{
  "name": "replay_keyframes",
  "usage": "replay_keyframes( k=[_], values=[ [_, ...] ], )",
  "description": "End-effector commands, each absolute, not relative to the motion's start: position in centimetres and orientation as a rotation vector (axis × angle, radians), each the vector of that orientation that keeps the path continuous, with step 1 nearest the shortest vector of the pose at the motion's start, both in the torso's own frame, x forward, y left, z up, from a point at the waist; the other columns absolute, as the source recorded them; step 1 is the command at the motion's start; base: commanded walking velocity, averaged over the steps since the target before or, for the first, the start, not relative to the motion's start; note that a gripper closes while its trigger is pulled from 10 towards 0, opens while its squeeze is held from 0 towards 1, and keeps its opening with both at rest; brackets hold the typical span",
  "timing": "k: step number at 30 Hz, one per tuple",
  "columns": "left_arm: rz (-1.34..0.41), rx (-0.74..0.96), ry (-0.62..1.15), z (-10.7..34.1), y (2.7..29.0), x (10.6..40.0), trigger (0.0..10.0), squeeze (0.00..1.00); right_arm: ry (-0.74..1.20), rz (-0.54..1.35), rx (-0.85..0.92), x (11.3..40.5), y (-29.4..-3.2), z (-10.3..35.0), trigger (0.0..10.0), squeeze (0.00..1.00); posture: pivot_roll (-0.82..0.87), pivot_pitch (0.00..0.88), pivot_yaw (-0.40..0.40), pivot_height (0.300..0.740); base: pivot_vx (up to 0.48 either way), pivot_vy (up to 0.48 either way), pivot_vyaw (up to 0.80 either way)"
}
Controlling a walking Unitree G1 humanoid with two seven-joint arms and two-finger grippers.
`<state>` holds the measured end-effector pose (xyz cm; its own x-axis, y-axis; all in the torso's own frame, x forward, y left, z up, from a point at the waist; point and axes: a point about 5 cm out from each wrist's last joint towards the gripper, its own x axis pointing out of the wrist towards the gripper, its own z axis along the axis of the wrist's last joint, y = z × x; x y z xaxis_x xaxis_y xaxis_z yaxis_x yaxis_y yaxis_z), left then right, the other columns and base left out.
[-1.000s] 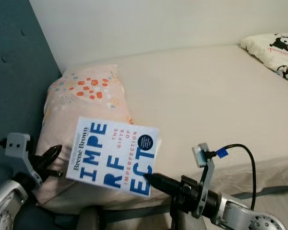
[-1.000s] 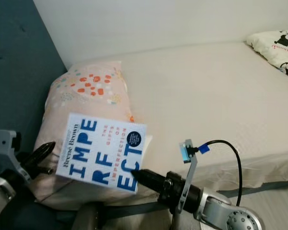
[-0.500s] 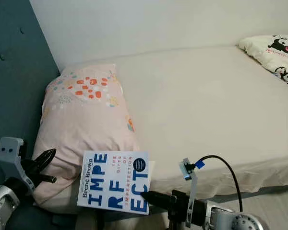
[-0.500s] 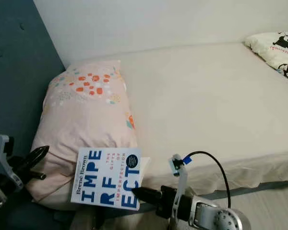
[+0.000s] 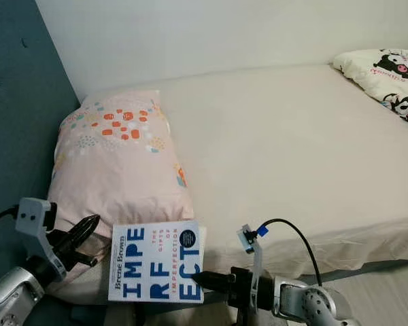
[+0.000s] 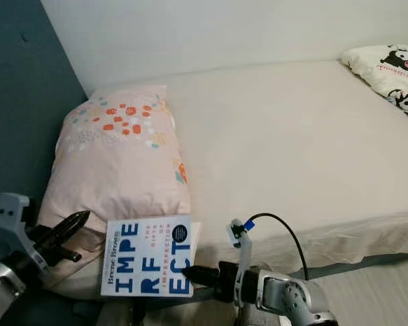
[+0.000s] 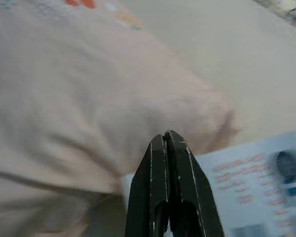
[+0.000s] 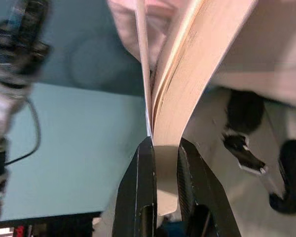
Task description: Clean up the room
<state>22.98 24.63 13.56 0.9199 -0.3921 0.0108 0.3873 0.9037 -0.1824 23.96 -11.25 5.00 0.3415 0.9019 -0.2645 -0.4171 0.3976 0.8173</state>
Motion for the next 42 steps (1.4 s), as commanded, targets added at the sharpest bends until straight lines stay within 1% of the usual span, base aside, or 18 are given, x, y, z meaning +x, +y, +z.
replay_keyframes(
  k=[1, 2, 3, 4, 5, 7, 10, 14, 22, 23, 24, 26, 29, 32, 34, 38, 39, 42],
  values=[
    [-0.428, -0.272, 0.058, 13.1, 24.0, 22.4, 10.0, 0.00, 0.827, 0.951, 0.719, 23.6, -11.2, 4.3, 0.0, 0.00, -0.01, 0.199, -0.031, 0.587, 0.000, 0.000, 0.00],
    [-0.445, -0.336, 0.105, 12.7, 23.6, 22.0, 10.0, 0.00, 0.841, 0.892, 0.711, 23.8, -11.6, 3.7, 0.0, 0.00, -0.01, 0.196, -0.031, 0.587, 0.000, 0.000, 0.00],
    [-0.445, -0.336, 0.105, 12.7, 23.6, 22.0, 10.0, 0.00, 0.841, 0.892, 0.711, 23.8, -11.6, 3.7, 0.0, 0.00, -0.01, 0.196, -0.031, 0.587, 0.000, 0.000, 0.00],
    [-0.471, -0.407, 0.178, 12.0, 23.0, 21.5, 10.0, 0.00, 0.848, 0.806, 0.700, 24.0, -12.1, 3.0, 0.0, 0.00, -0.01, 0.196, -0.029, 0.587, 0.000, 0.000, 0.00],
    [-0.471, -0.407, 0.178, 12.0, 23.0, 21.5, 10.0, 0.00, 0.848, 0.806, 0.700, 24.0, -12.1, 3.0, 0.0, 0.00, -0.01, 0.196, -0.029, 0.587, 0.000, 0.000, 0.00],
    [-0.500, -0.481, 0.280, 10.9, 21.9, 20.6, 10.0, 0.00, 0.838, 0.661, 0.701, 24.7, -13.0, 1.9, 0.0, 0.00, -0.01, 0.192, -0.025, 0.587, 0.000, 0.000, 0.00],
    [-0.503, -0.498, 0.302, 10.6, 21.5, 20.4, 10.0, 0.00, 0.823, 0.607, 0.732, 25.0, -13.3, 1.8, 0.0, 0.00, -0.01, 0.192, -0.025, 0.587, 0.000, 0.000, 0.00],
    [-0.521, -0.502, 0.330, 10.0, 20.0, 20.3, 10.0, 0.00, 0.787, 0.492, 0.877, 25.8, -13.7, 1.6, 0.0, 0.00, -0.01, 0.193, -0.018, 0.587, 0.000, 0.000, 0.00],
    [-0.480, -0.513, 0.309, 10.4, 19.4, 21.0, 10.0, 0.00, 0.735, 0.368, 0.988, 27.2, -15.0, 1.3, 0.0, 0.00, -0.01, 0.202, -0.013, 0.587, 0.000, 0.000, 0.00],
    [-0.473, -0.522, 0.295, 10.6, 19.2, 21.3, 10.0, 0.00, 0.745, 0.391, 0.985, 28.1, -14.7, 1.7, 0.0, 0.00, 0.00, 0.204, -0.008, 0.587, 0.000, 0.000, 0.00],
    [-0.473, -0.522, 0.295, 10.6, 19.2, 21.3, 10.0, 0.00, 0.745, 0.391, 0.985, 28.1, -14.7, 1.7, 0.0, 0.00, 0.00, 0.204, -0.008, 0.587, 0.000, 0.000, 0.00],
    [-0.477, -0.527, 0.291, 10.8, 18.9, 21.5, 10.0, 0.00, 0.766, 0.477, 0.965, 28.7, -13.8, 2.4, 0.0, 0.00, 0.00, 0.205, -0.009, 0.587, 0.000, 0.000, 0.00],
    [-0.478, -0.527, 0.291, 10.8, 18.9, 21.6, 10.0, 0.00, 0.772, 0.512, 0.956, 28.8, -13.4, 2.7, 0.0, 0.00, 0.00, 0.205, -0.009, 0.587, 0.000, 0.000, 0.00],
    [-0.476, -0.524, 0.282, 11.0, 18.7, 21.9, 10.0, 0.00, 0.804, 0.694, 0.877, 29.4, -12.3, 4.0, 0.0, 0.00, 0.00, 0.206, -0.010, 0.587, 0.000, 0.000, 0.00],
    [-0.474, -0.523, 0.280, 11.0, 18.7, 22.0, 10.0, 0.00, 0.817, 0.730, 0.849, 29.5, -12.2, 4.3, 0.0, 0.00, 0.00, 0.207, -0.009, 0.587, 0.000, 0.000, 0.00],
    [-0.471, -0.524, 0.278, 11.1, 18.7, 22.0, 10.0, 0.00, 0.828, 0.756, 0.827, 29.7, -12.1, 4.4, 0.0, 0.00, 0.00, 0.209, -0.008, 0.587, 0.000, 0.000, 0.00],
    [-0.479, -0.527, 0.279, 11.2, 18.5, 22.0, 10.0, 0.00, 0.897, 0.805, 0.704, 29.7, -13.0, 4.2, 0.0, 0.00, 0.01, 0.209, -0.009, 0.587, 0.000, 0.000, 0.00],
    [-0.478, -0.533, 0.277, 11.3, 18.3, 22.0, 10.0, 0.00, 0.935, 0.806, 0.622, 29.7, -13.9, 3.9, 0.0, 0.00, 0.01, 0.208, -0.011, 0.587, 0.000, 0.000, 0.00]
  ],
)
